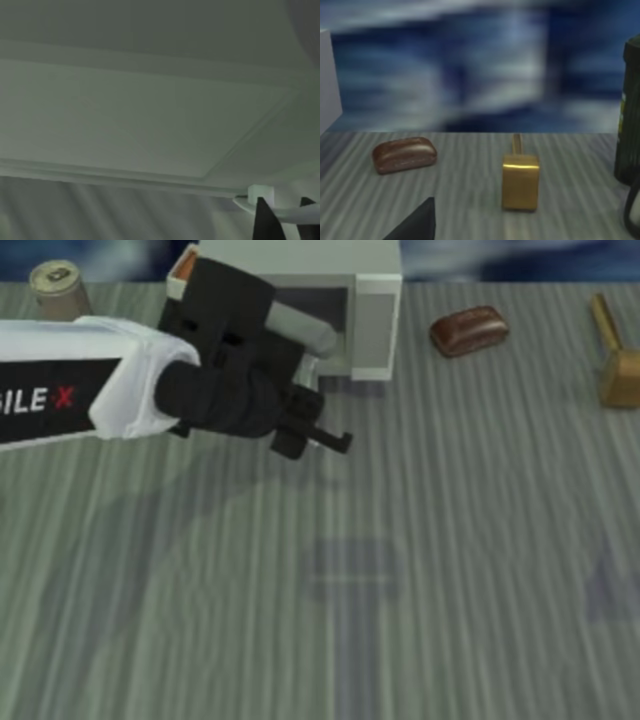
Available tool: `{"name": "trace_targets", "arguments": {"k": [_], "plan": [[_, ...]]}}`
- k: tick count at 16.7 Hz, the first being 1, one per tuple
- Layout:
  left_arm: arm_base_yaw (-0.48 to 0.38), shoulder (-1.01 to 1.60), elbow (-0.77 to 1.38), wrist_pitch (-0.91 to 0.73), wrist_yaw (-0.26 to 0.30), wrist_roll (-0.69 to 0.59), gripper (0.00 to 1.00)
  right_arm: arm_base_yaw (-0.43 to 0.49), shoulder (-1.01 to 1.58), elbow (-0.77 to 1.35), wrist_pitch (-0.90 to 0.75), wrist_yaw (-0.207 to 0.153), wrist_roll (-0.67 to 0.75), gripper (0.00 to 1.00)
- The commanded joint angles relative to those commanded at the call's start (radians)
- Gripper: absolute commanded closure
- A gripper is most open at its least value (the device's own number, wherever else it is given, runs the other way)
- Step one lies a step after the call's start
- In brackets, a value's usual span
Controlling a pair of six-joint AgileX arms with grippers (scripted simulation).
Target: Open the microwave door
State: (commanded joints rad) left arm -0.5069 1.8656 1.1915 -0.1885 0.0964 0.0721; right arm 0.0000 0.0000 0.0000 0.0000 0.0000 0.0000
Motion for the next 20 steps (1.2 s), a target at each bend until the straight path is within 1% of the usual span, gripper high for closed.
{"name": "trace_targets", "arguments": {"k": [8, 10, 16, 20], "plan": [[0.0, 0.0, 0.0, 0.0, 0.0, 0.0, 1.0, 0.0, 0.0, 0.0, 0.0, 0.0, 0.0, 0.0], [-0.006, 0.0, -0.002, -0.001, 0.011, -0.003, 1.0, 0.0, 0.0, 0.0, 0.0, 0.0, 0.0, 0.0], [0.024, -0.021, -0.026, -0.002, 0.05, 0.059, 1.0, 0.0, 0.0, 0.0, 0.0, 0.0, 0.0, 0.0], [0.025, -0.021, -0.027, -0.002, 0.051, 0.061, 1.0, 0.0, 0.0, 0.0, 0.0, 0.0, 0.0, 0.0]]}}
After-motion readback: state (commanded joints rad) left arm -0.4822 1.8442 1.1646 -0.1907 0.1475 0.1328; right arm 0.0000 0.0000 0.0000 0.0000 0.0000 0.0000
